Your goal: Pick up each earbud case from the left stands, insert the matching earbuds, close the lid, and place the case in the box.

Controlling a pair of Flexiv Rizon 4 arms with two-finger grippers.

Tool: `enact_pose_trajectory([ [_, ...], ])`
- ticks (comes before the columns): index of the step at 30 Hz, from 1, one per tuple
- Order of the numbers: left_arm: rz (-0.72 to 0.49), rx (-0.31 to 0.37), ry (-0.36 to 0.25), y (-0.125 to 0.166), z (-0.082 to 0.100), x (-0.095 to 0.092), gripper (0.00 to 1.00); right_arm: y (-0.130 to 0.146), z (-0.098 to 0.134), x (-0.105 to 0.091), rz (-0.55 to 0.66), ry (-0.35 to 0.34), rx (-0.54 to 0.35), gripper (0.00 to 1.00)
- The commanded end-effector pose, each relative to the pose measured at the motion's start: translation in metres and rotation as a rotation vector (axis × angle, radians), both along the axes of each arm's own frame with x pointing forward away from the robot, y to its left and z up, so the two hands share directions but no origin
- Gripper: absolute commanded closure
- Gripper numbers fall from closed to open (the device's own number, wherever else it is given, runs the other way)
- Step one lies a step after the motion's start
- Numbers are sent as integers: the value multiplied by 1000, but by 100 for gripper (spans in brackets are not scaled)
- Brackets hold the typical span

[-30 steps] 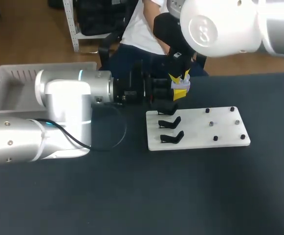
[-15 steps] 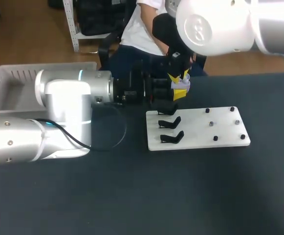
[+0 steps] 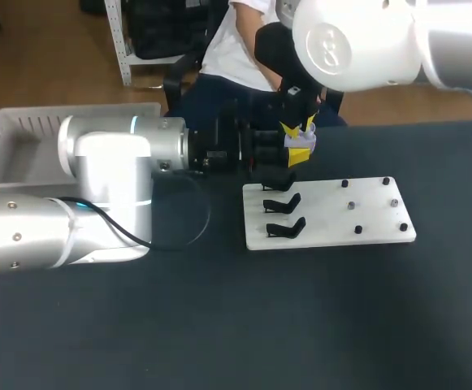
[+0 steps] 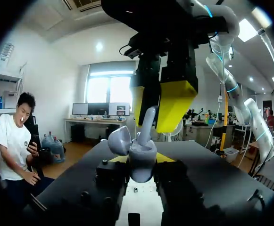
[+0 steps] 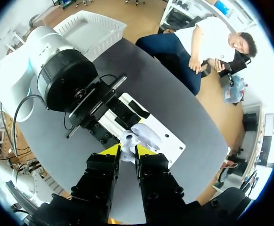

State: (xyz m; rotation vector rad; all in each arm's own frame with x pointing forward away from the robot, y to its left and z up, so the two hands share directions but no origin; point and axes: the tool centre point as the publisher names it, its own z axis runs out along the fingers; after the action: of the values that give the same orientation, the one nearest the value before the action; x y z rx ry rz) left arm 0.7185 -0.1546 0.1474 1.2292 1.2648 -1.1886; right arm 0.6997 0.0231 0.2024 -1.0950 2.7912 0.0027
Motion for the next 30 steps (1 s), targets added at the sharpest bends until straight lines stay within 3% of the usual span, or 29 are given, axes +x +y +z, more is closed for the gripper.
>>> enact_pose_trajectory([
  [1,-3,2,1,-1,0,2,100,1,-2,2,4,7,-1,100],
  [30,-3,2,1,-1,0,2,100,3,-9,5,28,17,-30,100],
])
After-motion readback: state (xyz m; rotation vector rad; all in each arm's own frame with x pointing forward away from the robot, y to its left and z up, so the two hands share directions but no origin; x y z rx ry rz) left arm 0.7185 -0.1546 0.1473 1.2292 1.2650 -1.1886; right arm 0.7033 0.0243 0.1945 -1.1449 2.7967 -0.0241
